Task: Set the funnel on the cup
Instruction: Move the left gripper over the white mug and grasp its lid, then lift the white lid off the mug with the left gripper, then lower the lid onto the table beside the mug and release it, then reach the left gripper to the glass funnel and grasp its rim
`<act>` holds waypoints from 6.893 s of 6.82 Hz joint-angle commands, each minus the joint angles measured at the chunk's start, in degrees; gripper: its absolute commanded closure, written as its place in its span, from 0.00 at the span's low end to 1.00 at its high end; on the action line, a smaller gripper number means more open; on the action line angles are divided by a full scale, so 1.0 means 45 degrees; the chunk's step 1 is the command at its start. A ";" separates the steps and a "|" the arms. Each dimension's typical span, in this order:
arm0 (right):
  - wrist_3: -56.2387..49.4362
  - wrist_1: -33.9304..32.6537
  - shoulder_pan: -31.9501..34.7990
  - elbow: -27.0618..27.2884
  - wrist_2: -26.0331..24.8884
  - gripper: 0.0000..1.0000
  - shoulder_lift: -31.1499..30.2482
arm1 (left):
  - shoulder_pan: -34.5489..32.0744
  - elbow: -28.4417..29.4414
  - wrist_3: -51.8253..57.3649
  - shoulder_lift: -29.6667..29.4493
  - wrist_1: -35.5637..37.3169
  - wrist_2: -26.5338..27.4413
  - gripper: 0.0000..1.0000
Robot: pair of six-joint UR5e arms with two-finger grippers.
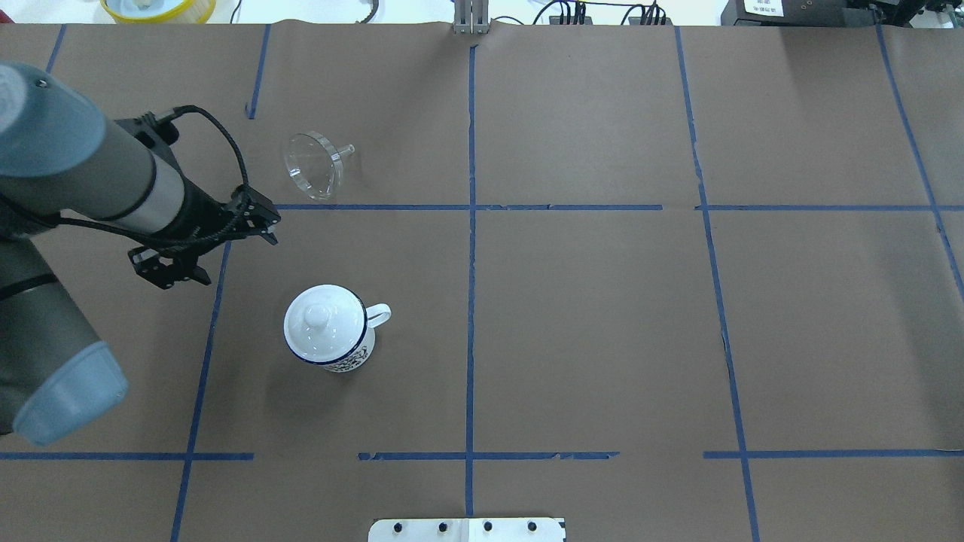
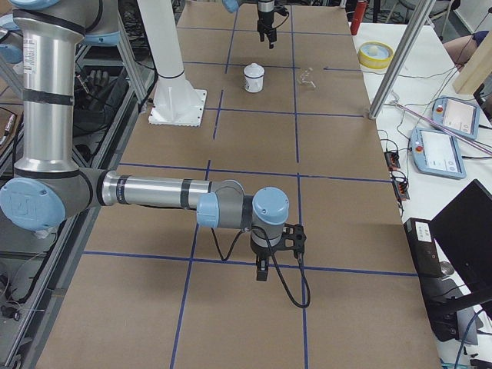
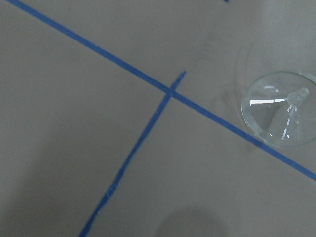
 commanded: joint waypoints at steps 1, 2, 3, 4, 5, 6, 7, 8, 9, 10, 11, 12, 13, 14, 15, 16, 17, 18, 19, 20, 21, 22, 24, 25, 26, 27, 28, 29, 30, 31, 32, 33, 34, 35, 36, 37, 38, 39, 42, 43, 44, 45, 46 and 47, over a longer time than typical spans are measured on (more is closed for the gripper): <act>-0.0001 0.0000 0.0000 -0.0016 0.0000 0.00 0.0000 | 0.1184 0.0814 -0.1062 -0.1185 0.0260 0.0435 0.00; -0.0001 0.0000 0.0000 0.0003 0.0000 0.00 0.0000 | 0.1341 0.1071 -0.1065 -0.1151 0.0260 0.0454 0.00; -0.0001 0.0000 0.0000 -0.0016 0.0000 0.00 0.0000 | 0.1400 0.1150 -0.1103 -0.1151 0.0280 0.0435 0.02; -0.0001 0.0000 0.0000 0.0003 0.0000 0.00 0.0000 | 0.1401 0.1151 -0.1123 -0.1151 0.0280 0.0415 0.03; -0.0001 0.0000 0.0000 0.0003 0.0000 0.00 0.0000 | 0.1439 0.1171 -0.1143 -0.1151 0.0280 0.0415 0.07; -0.0001 0.0000 0.0000 0.0003 0.0000 0.00 0.0000 | 0.1556 0.1190 -0.1162 -0.1151 0.0280 0.0435 0.10; -0.0001 0.0000 0.0000 0.0003 0.0000 0.00 0.0000 | 0.1673 0.1210 -0.1182 -0.1170 0.0280 0.0415 0.15; -0.0001 0.0000 0.0000 0.0003 0.0000 0.00 0.0000 | 0.1674 0.1210 -0.1182 -0.1170 0.0280 0.0415 0.15; -0.0001 0.0000 0.0000 0.0003 0.0000 0.00 0.0000 | 0.1694 0.1210 -0.1182 -0.1190 0.0280 0.0415 0.15; -0.0001 0.0000 0.0000 0.0003 0.0000 0.00 0.0000 | 0.1694 0.1190 -0.1182 -0.1190 0.0280 0.0396 0.16; -0.0001 0.0000 0.0000 0.0003 0.0000 0.00 0.0000 | 0.1713 0.1190 -0.1182 -0.1190 0.0280 0.0396 0.26; -0.0001 0.0000 0.0000 0.0003 0.0000 0.00 0.0000 | 0.1752 0.1152 -0.1182 -0.1209 0.0396 0.0396 0.63; -0.0001 0.0000 0.0000 0.0003 0.0000 0.00 0.0000 | 0.1752 0.1171 -0.1182 -0.1306 0.0494 0.0396 0.96; -0.0001 0.0000 0.0000 0.0003 0.0000 0.00 0.0000 | 0.1752 0.1113 -0.1182 -0.1404 0.0785 0.0396 1.00; -0.0001 0.0000 0.0000 0.0003 0.0000 0.00 0.0000 | 0.1714 0.0861 -0.1163 -0.1424 0.1291 0.0396 1.00; -0.0001 0.0000 0.0000 0.0003 0.0000 0.00 0.0000 | 0.1481 -0.0186 -0.0988 -0.1656 0.2398 0.0434 1.00; -0.0001 0.0000 0.0000 0.0003 0.0000 0.00 0.0000 | 0.0222 -0.0950 -0.0445 -0.1581 0.2757 0.0435 1.00; -0.0001 0.0000 0.0000 -0.0016 0.0000 0.00 0.0000 | -0.0757 -0.1731 0.1184 -0.1348 0.2760 0.0415 1.00; -0.0001 0.0000 0.0000 0.0003 0.0000 0.00 0.0000 | -0.0844 -0.2609 0.2612 0.0066 0.2606 0.0357 1.00; -0.0001 0.0000 0.0000 -0.0016 0.0000 0.00 0.0000 | -0.1483 -0.2734 0.4502 0.1491 0.2160 0.0221 1.00; -0.0001 0.0000 0.0000 -0.0016 0.0000 0.00 0.0000 | -0.2360 -0.2697 0.5797 0.3052 0.1053 -0.0476 1.00; -0.0001 0.0000 0.0000 -0.0016 0.0000 0.00 0.0000 | -0.2987 -0.2329 0.7028 0.5137 -0.1317 -0.0793 1.00; -0.0001 0.0000 0.0000 -0.0016 0.0000 0.00 0.0000 | -0.4200 0.0314 0.8343 0.8329 -0.7387 -0.0874 1.00; -0.0001 0.0000 0.0000 -0.0016 0.0000 0.00 0.0000 | -0.4224 0.1626 0.8639 0.8361 -0.8130 -0.0874 1.00; -0.0001 0.0000 0.0000 0.0003 0.0000 0.00 0.0000 | -0.4186 0.1813 0.8546 0.8168 -0.8080 -0.0893 1.00; -0.0001 0.0000 0.0000 0.0003 0.0000 0.00 0.0000 | -0.4166 0.1796 0.8390 0.8069 -0.8060 -0.0893 1.00; -0.0001 0.0000 0.0000 -0.0016 0.0000 0.00 0.0000 | -0.4088 0.1834 0.6880 0.7546 -0.8060 -0.0874 1.00; -0.0001 0.0000 0.0000 0.0003 0.0000 0.00 0.0000 | -0.3817 0.1699 0.5860 0.7309 -0.8002 -0.1029 1.00; -0.0001 0.0000 0.0000 0.0003 0.0000 0.00 0.0000 | -0.2983 0.1679 0.4786 0.6958 -0.8001 -0.1281 1.00; -0.0001 0.0000 0.0000 0.0003 0.0000 0.00 0.0000 | -0.1930 0.1679 0.3364 0.6317 -0.7750 -0.1265 1.00; -0.0001 0.0000 0.0000 -0.0016 0.0000 0.00 0.0000 | -0.1572 0.1601 0.3098 0.5576 -0.6645 -0.1245 1.00; -0.0001 0.0000 0.0000 0.0003 0.0000 0.00 0.0000 | -0.1007 0.1368 0.2612 0.4949 -0.5532 -0.1206 1.00; -0.0001 0.0000 0.0000 0.0003 0.0000 0.00 0.0000 | -0.0209 0.1385 0.1621 0.4479 -0.5231 -0.1109 1.00; -0.0001 0.0000 0.0000 0.0003 0.0000 0.00 0.0000 | 0.0302 0.1386 0.1437 0.4455 -0.5228 -0.0741 1.00; -0.0001 0.0000 0.0000 0.0003 0.0000 0.00 0.0000 | 0.0636 0.1502 0.1184 0.4377 -0.5228 -0.0563 0.93; -0.0001 0.0000 0.0000 0.0003 0.0000 0.00 0.0000 | 0.0929 0.1561 0.0911 0.4241 -0.5228 -0.0465 0.79; -0.0001 0.0000 0.0000 0.0003 0.0000 0.00 0.0000 | 0.0990 0.1542 0.0792 0.4182 -0.5208 -0.0406 0.44; -0.0001 0.0000 0.0000 0.0003 0.0000 0.00 0.0000 | 0.0991 0.1542 0.0810 0.4162 -0.5208 -0.0386 0.00; -0.0001 0.0000 0.0000 0.0003 0.0000 0.00 0.0000 | 0.0234 0.0395 0.1237 0.4530 -0.5208 -0.0424 0.00; -0.0001 0.0000 0.0000 0.0003 0.0000 0.00 0.0000 | -0.0603 0.0602 0.2458 0.4398 -0.5208 -0.0444 0.00; -0.0001 0.0000 0.0000 -0.0016 0.0000 0.00 0.0000 | -0.1230 0.1300 0.2567 0.3894 -0.5208 -0.0464 0.00; -0.0001 0.0000 0.0000 0.0003 0.0000 0.00 0.0000 | -0.2125 0.2487 0.2413 0.2438 -0.5131 -0.0522 0.00; -0.0001 0.0000 0.0000 0.0003 0.0000 0.00 0.0000 | -0.2560 0.3369 0.2373 0.1438 -0.5091 -0.0561 0.00; -0.0001 0.0000 0.0000 -0.0016 0.0000 0.00 0.0000 | -0.2564 0.3687 0.0981 0.0964 -0.5265 -0.0561 0.00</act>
